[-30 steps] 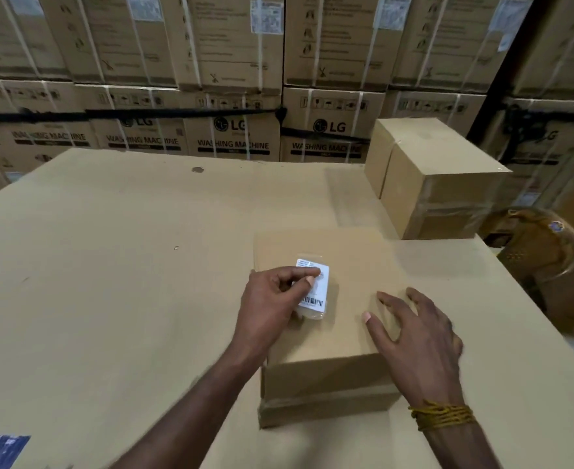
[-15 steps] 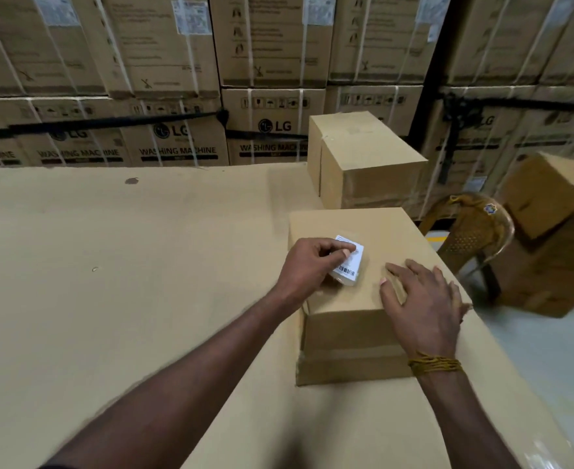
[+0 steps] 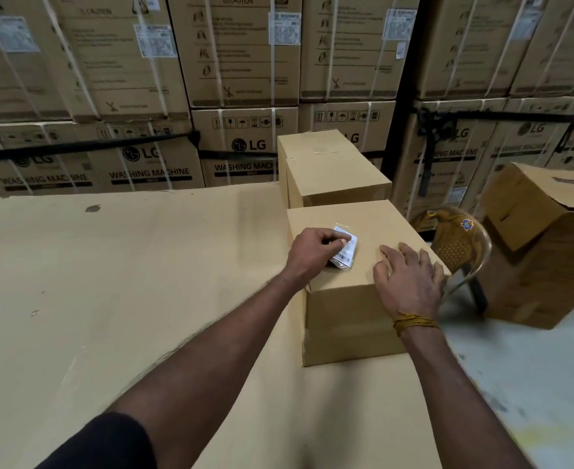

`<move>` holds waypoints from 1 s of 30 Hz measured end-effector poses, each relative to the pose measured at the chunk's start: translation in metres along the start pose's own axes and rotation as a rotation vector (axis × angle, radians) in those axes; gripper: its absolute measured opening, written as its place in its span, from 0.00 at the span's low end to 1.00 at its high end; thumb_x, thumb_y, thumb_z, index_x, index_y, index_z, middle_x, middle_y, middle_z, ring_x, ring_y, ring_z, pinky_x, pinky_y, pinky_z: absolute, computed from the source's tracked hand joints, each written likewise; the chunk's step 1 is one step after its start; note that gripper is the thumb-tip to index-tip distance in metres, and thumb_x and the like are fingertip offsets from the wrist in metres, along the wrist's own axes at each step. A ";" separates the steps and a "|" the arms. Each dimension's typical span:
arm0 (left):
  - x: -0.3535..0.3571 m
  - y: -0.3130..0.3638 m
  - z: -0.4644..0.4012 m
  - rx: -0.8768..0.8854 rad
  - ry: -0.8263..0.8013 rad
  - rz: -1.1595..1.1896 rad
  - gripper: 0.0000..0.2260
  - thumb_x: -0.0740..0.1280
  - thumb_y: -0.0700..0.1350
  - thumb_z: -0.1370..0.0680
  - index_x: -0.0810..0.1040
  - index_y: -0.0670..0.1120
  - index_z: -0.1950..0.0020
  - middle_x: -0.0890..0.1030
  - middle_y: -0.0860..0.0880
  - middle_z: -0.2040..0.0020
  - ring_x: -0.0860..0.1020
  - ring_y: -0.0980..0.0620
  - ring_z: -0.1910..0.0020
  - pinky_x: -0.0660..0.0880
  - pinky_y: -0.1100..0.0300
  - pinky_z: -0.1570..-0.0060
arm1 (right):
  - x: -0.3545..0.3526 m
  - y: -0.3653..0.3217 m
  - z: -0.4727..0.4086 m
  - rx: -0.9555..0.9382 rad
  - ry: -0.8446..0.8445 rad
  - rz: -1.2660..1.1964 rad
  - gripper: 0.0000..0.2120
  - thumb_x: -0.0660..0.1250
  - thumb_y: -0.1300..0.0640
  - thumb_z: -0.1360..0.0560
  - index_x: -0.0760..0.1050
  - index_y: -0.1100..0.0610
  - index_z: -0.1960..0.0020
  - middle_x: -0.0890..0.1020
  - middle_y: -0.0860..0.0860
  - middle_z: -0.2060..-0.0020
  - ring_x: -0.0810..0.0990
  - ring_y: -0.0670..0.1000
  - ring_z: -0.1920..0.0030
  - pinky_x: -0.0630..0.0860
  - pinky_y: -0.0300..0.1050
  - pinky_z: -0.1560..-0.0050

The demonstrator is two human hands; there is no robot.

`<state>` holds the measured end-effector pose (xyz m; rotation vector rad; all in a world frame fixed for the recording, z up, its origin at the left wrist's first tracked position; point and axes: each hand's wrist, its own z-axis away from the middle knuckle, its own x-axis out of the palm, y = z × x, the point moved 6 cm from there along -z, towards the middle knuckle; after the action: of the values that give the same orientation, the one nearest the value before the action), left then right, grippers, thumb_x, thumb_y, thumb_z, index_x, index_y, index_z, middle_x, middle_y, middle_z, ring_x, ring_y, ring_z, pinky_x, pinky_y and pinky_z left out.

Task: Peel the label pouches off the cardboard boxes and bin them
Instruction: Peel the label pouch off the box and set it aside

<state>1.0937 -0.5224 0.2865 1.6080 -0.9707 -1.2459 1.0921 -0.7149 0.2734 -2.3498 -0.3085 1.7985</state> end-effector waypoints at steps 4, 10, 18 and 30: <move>0.007 -0.004 -0.033 0.014 0.052 -0.075 0.09 0.68 0.47 0.23 0.87 0.53 0.48 0.86 0.54 0.51 0.83 0.52 0.53 0.80 0.51 0.54 | 0.011 0.001 -0.037 -0.020 -0.027 -0.025 0.23 0.52 0.45 0.20 0.68 0.44 0.26 0.65 0.50 0.24 0.58 0.58 0.23 0.50 0.60 0.24; 0.010 -0.008 -0.066 -0.004 0.052 -0.083 0.09 0.68 0.50 0.25 0.87 0.55 0.50 0.86 0.55 0.54 0.83 0.49 0.53 0.80 0.48 0.52 | 0.020 -0.002 -0.074 -0.042 -0.026 -0.043 0.23 0.52 0.45 0.20 0.68 0.44 0.26 0.65 0.50 0.23 0.57 0.59 0.23 0.47 0.60 0.24; 0.010 -0.012 -0.075 -0.016 0.043 0.077 0.07 0.70 0.46 0.24 0.87 0.51 0.49 0.86 0.52 0.53 0.82 0.53 0.57 0.81 0.50 0.55 | 0.022 -0.006 -0.084 -0.024 -0.055 -0.138 0.21 0.53 0.46 0.18 0.70 0.44 0.27 0.63 0.51 0.22 0.53 0.59 0.22 0.41 0.60 0.23; -0.005 0.012 0.065 0.003 0.059 0.368 0.05 0.68 0.35 0.22 0.83 0.39 0.48 0.84 0.46 0.56 0.81 0.56 0.59 0.76 0.66 0.59 | -0.013 -0.044 0.042 0.020 0.065 -0.908 0.07 0.72 0.49 0.24 0.80 0.52 0.52 0.80 0.49 0.46 0.77 0.50 0.42 0.71 0.45 0.42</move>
<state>1.0286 -0.5322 0.2906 1.3819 -1.1681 -0.9400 1.0455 -0.6752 0.2859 -1.7608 -1.1132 1.2454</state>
